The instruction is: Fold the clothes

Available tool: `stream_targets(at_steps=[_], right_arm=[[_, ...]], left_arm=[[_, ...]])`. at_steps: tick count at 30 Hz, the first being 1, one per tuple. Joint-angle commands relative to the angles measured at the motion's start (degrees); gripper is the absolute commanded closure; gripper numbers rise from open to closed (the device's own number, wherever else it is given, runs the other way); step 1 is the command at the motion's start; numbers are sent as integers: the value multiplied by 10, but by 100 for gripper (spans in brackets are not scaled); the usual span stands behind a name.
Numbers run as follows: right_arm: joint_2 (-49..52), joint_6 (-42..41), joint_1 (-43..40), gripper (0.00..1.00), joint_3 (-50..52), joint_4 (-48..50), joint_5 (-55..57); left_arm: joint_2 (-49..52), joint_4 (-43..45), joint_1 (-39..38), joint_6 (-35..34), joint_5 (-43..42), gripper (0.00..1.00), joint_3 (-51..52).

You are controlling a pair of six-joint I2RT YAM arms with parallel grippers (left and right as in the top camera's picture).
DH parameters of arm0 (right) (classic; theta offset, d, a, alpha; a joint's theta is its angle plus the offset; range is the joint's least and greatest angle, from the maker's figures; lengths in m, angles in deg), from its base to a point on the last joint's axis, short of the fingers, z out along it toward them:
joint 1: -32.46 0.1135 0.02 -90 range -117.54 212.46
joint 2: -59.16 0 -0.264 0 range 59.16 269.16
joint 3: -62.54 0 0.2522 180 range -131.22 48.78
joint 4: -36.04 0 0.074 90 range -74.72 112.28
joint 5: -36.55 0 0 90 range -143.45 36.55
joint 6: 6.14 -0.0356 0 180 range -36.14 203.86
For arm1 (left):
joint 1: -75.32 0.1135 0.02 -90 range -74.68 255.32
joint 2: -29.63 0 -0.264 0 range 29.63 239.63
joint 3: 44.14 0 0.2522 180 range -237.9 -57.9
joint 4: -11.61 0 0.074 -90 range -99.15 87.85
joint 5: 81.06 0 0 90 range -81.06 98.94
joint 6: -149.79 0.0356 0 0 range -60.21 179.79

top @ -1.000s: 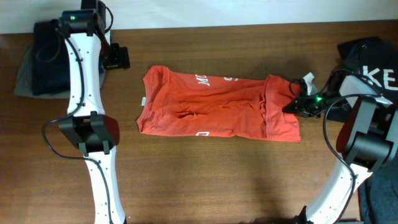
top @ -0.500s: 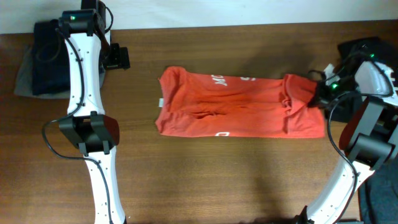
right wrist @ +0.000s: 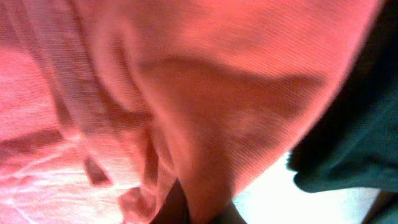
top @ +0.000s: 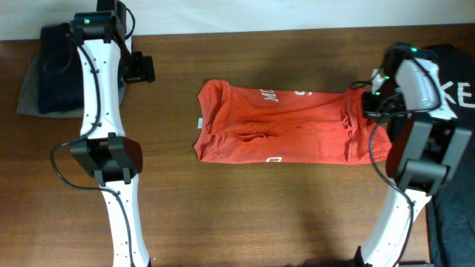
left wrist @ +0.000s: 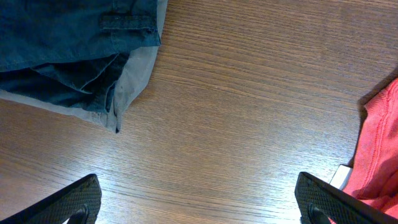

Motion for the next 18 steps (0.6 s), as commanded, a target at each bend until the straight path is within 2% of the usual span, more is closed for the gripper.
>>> stream_targets(at_steps=[1, 11, 18], right_arm=[[2, -43, 36, 96, -12, -2, 54], [2, -91, 116, 96, -12, -15, 116], [2, -181, 149, 96, -22, -51, 223]], left_arm=[[-10, 0, 0, 3, -7, 1, -5], [-10, 0, 0, 3, -7, 1, -5], [-10, 0, 0, 3, -7, 1, -5]])
